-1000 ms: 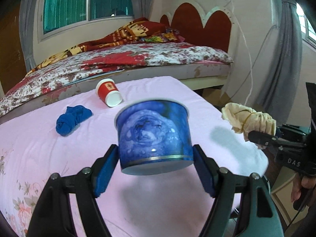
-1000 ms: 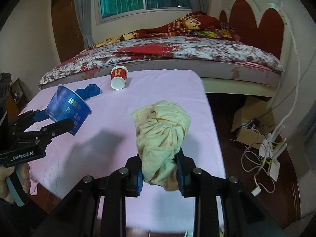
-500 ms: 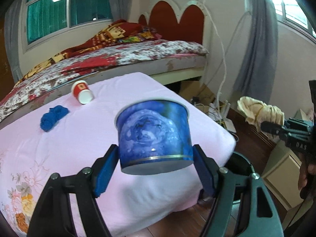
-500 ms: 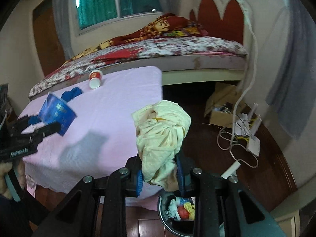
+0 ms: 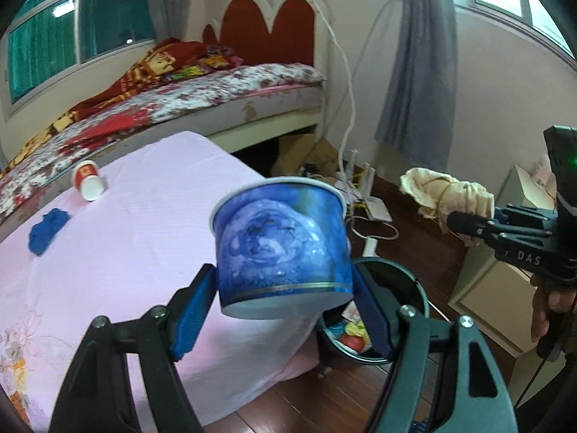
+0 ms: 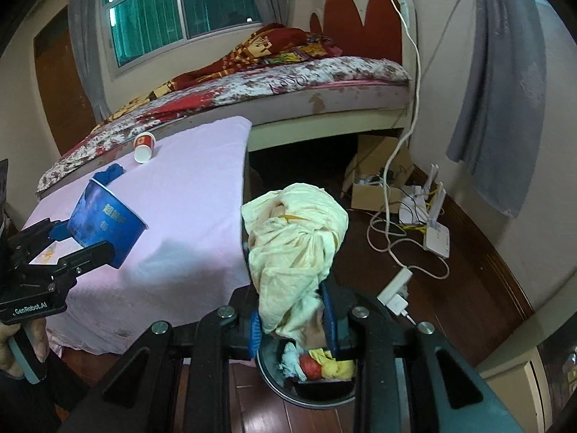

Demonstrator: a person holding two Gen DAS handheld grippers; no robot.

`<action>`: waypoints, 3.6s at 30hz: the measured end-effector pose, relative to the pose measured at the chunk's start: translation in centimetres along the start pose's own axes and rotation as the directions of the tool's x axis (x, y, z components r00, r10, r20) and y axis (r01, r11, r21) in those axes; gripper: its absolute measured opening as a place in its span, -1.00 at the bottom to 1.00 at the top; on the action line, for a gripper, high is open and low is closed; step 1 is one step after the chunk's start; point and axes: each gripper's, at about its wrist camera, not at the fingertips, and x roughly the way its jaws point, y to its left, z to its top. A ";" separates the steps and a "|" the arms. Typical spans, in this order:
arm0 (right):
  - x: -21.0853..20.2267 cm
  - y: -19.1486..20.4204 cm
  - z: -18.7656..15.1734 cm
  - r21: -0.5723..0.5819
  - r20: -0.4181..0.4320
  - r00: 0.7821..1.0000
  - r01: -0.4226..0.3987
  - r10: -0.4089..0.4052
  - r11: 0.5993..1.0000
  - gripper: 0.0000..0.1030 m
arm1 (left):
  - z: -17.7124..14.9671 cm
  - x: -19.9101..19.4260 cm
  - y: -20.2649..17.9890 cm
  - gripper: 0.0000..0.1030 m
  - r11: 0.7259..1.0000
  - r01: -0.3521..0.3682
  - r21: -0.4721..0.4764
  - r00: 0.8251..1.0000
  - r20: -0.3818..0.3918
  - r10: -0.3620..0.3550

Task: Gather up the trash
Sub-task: 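Carry the blue cup and beige cloth over the black bin, then open both grippers over the black bin to drop cup and cloth, then move both tools back over the bed toward the red cup and blue sock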

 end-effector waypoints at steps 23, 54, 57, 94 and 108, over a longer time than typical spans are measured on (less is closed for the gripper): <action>0.1 -7.2 -6.2 0.042 -0.109 0.991 0.086 -0.081 0.995 -0.43 | -2.0 5.0 -8.4 0.46 0.984 0.157 0.083 0.980 -0.136 -0.145; 12.2 -6.7 -11.6 -0.109 -0.337 0.941 -0.018 -0.020 0.994 -0.42 | -7.2 15.8 -8.6 0.46 0.980 0.194 -0.047 0.905 -0.377 -0.198; 13.5 -6.3 -11.8 -0.135 -0.359 0.933 -0.033 -0.017 0.990 -0.42 | -7.5 16.7 -8.4 0.46 0.979 0.192 -0.065 0.899 -0.387 -0.202; 10.6 -4.4 -11.5 -0.129 -0.337 0.938 0.045 -0.087 0.991 0.85 | -10.4 12.1 -3.5 0.93 0.994 0.040 -0.101 0.935 -0.347 -0.073; 6.3 1.4 -8.3 -0.143 -0.238 0.970 0.015 -0.050 0.990 0.86 | -8.1 5.7 -0.6 0.94 0.994 -0.019 -0.112 0.970 -0.241 -0.008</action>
